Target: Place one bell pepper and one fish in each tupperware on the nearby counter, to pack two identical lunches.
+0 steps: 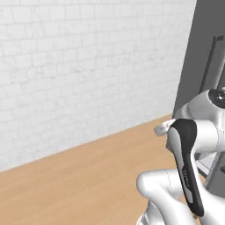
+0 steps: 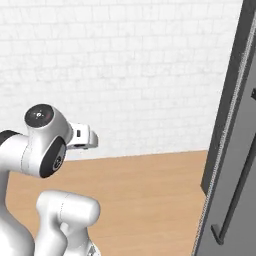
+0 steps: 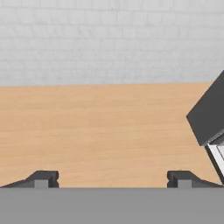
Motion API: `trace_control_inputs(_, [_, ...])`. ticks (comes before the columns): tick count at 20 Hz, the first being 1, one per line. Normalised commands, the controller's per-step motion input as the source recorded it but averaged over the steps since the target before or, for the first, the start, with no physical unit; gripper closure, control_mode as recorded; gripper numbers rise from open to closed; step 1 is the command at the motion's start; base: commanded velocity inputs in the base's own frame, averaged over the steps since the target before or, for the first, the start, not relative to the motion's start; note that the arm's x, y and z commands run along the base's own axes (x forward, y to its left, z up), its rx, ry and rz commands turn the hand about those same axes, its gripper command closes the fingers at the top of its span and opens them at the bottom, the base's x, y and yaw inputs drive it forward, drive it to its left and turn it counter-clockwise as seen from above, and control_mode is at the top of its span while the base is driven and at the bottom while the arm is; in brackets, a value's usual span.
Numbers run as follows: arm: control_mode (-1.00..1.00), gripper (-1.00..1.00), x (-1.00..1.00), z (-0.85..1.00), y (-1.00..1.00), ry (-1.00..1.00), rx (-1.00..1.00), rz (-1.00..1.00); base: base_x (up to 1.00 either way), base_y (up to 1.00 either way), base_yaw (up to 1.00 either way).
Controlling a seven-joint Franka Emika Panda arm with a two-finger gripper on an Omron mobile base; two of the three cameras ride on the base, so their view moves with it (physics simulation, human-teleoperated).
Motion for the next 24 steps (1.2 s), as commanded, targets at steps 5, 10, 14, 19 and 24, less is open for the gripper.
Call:
trace_control_inputs(5, [1.0,-1.0,0.0,0.0,0.0,0.0,0.0,0.0,1.0,0.59,-0.62])
trace_control_inputs(10, [1.0,-1.0,0.0,0.0,0.0,0.0,0.0,0.0,0.82,0.67,-0.76])
trace_control_inputs(14, [1.0,-1.0,0.0,0.0,0.0,0.0,0.0,0.0,0.69,0.68,-0.78])
trace_control_inputs(19, [1.0,-1.0,0.0,0.0,0.0,0.0,0.0,0.0,0.57,0.34,-0.78])
trace_control_inputs(24, [1.0,-1.0,0.0,0.0,0.0,0.0,0.0,0.0,0.61,0.23,-0.73])
